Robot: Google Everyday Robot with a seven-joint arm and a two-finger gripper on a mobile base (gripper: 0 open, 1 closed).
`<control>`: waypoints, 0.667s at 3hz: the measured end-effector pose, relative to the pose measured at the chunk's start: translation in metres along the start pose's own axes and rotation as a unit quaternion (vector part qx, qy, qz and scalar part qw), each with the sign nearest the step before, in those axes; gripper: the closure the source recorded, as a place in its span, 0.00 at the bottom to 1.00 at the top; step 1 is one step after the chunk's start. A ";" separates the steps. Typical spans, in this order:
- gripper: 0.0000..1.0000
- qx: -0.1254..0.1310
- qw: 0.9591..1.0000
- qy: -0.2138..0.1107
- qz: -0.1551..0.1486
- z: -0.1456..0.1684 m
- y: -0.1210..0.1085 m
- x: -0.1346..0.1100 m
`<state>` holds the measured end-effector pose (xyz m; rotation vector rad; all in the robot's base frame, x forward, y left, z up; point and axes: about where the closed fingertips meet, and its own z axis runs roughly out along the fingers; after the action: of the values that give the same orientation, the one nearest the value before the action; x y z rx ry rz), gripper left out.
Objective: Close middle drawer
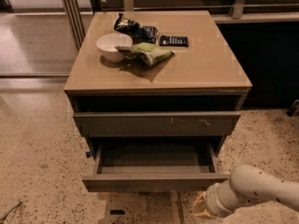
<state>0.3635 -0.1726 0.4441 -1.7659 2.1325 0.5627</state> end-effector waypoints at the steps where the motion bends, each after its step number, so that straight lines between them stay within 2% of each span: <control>1: 1.00 0.009 1.000 0.012 -0.013 0.002 0.000 0.004; 2: 1.00 0.049 0.997 0.017 -0.051 0.013 -0.006 0.019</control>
Offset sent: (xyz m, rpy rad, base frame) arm 0.0247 -0.0256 -0.0381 -0.0943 -0.3337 0.0582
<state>0.3656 -0.1832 0.4230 -1.8307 2.0418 0.3971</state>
